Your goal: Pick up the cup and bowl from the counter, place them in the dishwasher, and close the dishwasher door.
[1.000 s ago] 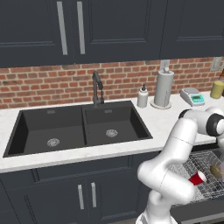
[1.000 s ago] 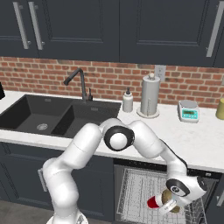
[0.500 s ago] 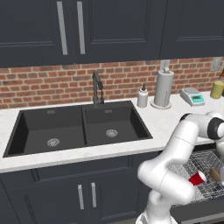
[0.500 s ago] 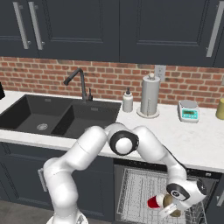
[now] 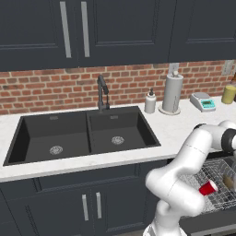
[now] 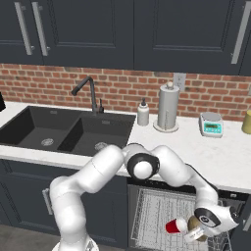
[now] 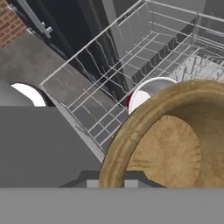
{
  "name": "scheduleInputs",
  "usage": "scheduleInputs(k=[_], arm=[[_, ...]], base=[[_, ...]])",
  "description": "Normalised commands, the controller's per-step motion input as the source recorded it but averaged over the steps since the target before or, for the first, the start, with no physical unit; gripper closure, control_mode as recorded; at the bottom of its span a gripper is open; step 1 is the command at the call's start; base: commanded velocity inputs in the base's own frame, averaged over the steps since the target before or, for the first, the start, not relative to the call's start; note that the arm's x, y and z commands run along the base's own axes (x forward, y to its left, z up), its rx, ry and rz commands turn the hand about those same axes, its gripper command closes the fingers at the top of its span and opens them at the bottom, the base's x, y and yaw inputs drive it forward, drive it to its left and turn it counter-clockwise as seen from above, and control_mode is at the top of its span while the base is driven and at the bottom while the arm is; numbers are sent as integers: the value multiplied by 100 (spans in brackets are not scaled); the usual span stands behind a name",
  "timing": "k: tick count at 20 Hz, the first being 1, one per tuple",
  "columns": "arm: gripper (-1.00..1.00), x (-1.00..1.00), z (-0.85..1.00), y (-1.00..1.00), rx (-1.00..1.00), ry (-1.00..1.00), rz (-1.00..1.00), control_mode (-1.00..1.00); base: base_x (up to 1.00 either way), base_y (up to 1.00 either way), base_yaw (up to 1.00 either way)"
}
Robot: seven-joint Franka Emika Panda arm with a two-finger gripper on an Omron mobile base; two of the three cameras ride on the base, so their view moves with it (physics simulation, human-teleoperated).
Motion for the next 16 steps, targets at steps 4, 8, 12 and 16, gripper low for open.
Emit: scheduleInputs(k=[4,8,12,16], arm=[[100,37,-13,0,0,0,0,-100],[100,29,-29,0,0,0,0,-100],[100,15,-55,0,0,0,0,-100],[100,4,-65,0,0,0,0,-100]], base=[[0,0,0],[0,0,0],[0,0,0],[0,0,0]])
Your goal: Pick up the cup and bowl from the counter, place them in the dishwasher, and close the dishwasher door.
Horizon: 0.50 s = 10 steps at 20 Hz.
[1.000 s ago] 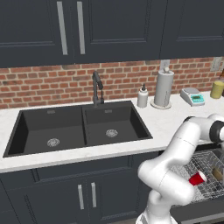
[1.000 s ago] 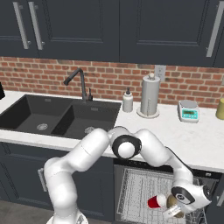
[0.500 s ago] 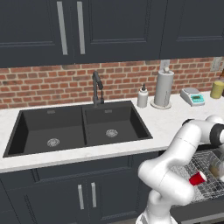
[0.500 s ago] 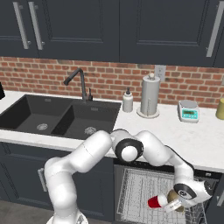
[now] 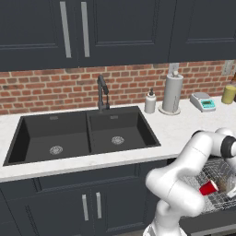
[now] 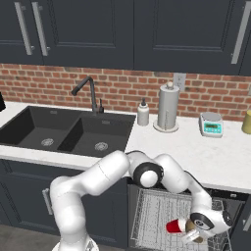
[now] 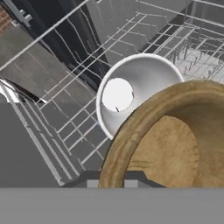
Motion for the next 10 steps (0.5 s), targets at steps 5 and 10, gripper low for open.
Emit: scheduleInputs(k=[5,10], arm=[[100,13,-47,0,0,0,0,-100],[100,21,-20,0,0,0,0,-100]], base=[[0,0,0],[0,0,0]])
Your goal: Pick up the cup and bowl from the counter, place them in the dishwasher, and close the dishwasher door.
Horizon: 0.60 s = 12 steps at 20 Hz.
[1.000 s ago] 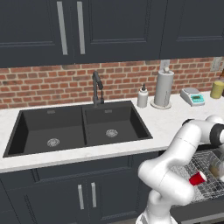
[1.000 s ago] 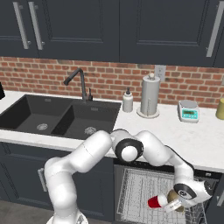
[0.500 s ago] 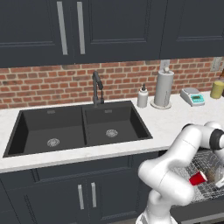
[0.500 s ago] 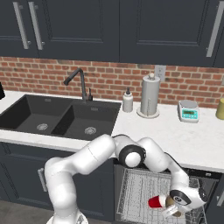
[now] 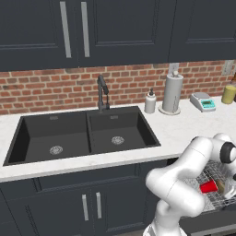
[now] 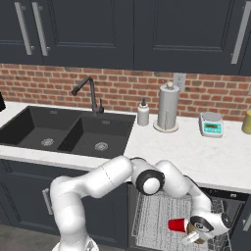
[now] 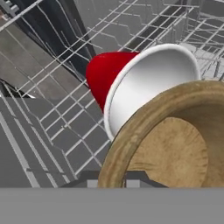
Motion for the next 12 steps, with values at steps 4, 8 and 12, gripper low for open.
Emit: scheduleInputs(k=[4,8,12], arm=[[100,10,-1,0,0,0,0,-100],[100,3,0,0,0,0,0,-100],[-100,0,0,0,0,0,0,-100]], base=[[0,0,0],[0,0,0],[0,0,0]])
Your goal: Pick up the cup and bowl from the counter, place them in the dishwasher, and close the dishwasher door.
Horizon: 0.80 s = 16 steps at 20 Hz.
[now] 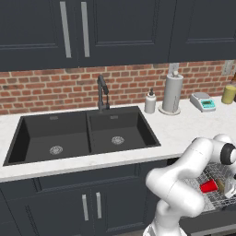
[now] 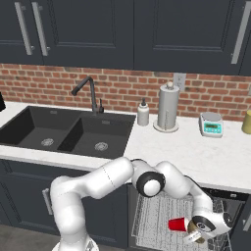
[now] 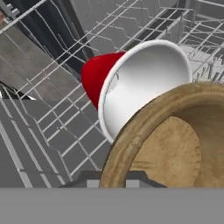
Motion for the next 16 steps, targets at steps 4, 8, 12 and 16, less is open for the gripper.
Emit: scheduleInputs(k=[4,8,12,16], arm=[[-100,0,0,0,0,0,0,-100],[-100,0,0,0,0,0,0,-100],[-100,0,0,0,0,0,0,-100],[-100,-8,24,0,1,-4,0,-100]], base=[[0,0,0],[0,0,0],[0,0,0],[0,0,0]])
